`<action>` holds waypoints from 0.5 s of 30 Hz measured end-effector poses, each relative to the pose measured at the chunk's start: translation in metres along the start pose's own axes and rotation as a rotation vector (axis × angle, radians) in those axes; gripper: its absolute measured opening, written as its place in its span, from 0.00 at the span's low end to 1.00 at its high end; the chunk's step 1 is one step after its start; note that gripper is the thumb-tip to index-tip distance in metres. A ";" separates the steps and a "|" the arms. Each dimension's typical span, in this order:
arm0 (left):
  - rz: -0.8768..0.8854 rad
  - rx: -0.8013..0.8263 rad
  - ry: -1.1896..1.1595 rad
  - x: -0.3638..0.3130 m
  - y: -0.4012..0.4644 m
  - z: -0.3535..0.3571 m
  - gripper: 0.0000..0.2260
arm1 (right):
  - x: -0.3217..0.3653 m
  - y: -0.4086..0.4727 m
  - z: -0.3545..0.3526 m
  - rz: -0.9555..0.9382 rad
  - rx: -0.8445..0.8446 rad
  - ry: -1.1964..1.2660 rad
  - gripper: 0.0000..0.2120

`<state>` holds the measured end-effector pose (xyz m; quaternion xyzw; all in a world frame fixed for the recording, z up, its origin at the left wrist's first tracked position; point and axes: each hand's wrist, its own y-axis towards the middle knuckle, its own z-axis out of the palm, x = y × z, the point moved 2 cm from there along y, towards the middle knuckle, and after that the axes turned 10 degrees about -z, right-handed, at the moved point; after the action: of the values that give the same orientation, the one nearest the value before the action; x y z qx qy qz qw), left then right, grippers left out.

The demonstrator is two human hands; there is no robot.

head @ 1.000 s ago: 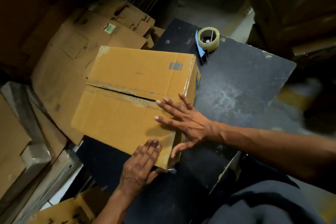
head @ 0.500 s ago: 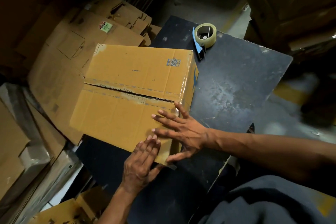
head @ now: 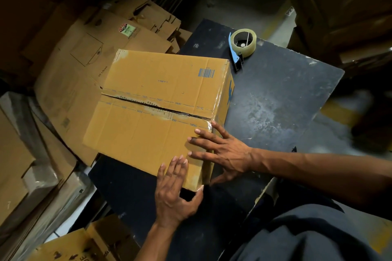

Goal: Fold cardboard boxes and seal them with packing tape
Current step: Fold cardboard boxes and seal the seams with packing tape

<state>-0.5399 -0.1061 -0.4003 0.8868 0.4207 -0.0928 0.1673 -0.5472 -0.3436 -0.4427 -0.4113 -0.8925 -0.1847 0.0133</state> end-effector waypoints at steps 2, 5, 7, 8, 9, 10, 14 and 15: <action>-0.053 -0.027 -0.020 -0.002 0.001 0.002 0.33 | 0.001 0.001 0.001 0.008 -0.009 0.010 0.52; -0.107 -0.030 -0.033 -0.007 0.000 0.004 0.30 | 0.002 0.001 0.001 0.011 -0.023 0.017 0.54; -0.119 -0.023 -0.051 -0.009 0.000 0.004 0.30 | 0.005 0.002 0.001 0.023 -0.041 0.023 0.55; -0.124 -0.024 -0.075 -0.009 0.001 0.003 0.30 | 0.006 0.003 0.002 0.033 -0.059 0.029 0.56; -0.128 -0.016 -0.117 -0.007 0.003 -0.001 0.30 | 0.008 0.004 0.003 0.043 -0.078 0.034 0.56; -0.122 0.010 -0.161 -0.004 0.004 -0.005 0.32 | 0.011 0.005 0.003 0.050 -0.097 0.035 0.56; 0.061 0.175 -0.088 0.019 0.004 -0.017 0.45 | 0.017 0.007 0.001 0.056 -0.143 0.039 0.58; 0.106 0.188 -0.049 0.025 0.005 -0.018 0.45 | 0.018 0.008 0.002 0.064 -0.137 0.037 0.57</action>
<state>-0.5201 -0.0848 -0.3905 0.9171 0.3585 -0.1444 0.0983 -0.5535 -0.3253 -0.4386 -0.4358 -0.8639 -0.2524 0.0074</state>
